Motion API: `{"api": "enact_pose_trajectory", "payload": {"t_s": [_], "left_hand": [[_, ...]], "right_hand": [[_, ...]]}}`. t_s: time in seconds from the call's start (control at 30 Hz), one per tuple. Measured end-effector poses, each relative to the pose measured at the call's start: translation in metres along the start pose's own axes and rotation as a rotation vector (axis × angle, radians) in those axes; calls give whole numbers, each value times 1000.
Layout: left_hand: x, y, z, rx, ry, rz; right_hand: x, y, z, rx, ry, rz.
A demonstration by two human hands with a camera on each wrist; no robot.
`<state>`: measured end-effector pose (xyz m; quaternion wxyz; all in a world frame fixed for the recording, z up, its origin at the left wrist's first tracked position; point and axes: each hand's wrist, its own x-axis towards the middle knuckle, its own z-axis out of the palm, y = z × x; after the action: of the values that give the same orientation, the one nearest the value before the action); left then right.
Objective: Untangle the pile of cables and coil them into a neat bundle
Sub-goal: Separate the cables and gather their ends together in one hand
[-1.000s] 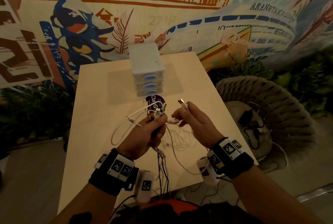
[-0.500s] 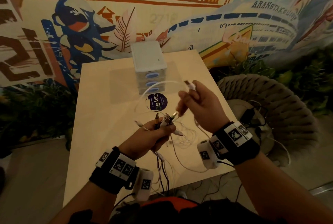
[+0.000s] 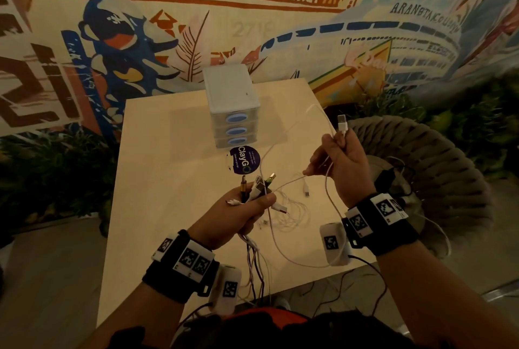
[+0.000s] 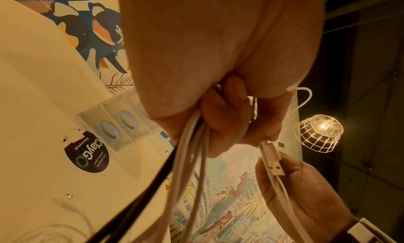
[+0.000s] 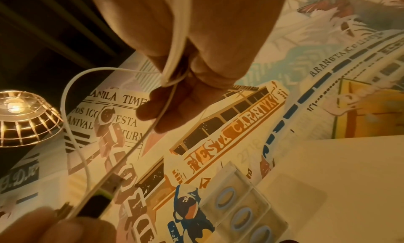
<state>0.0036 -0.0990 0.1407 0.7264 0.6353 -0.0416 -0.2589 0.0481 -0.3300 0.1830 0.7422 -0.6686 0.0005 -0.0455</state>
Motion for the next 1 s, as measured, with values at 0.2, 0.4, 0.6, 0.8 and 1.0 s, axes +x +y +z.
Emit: {"api": "enact_pose_trajectory", "payload": {"t_s": [0.2, 0.4, 0.6, 0.8, 1.0], "left_hand": [[1, -1, -1, -66, -4, -81], [3, -1, -1, -90, 43, -106], [6, 0, -2, -98, 152, -114], [9, -3, -8, -80, 189, -126], [10, -2, -7, -82, 160, -132]], "right_hand": [[5, 4, -8, 90, 114, 25], [8, 23, -14, -98, 88, 66], [-7, 67, -16, -994, -158, 66], [-16, 45, 6, -858, -372, -421], [-17, 39, 20, -713, -680, -114]]}}
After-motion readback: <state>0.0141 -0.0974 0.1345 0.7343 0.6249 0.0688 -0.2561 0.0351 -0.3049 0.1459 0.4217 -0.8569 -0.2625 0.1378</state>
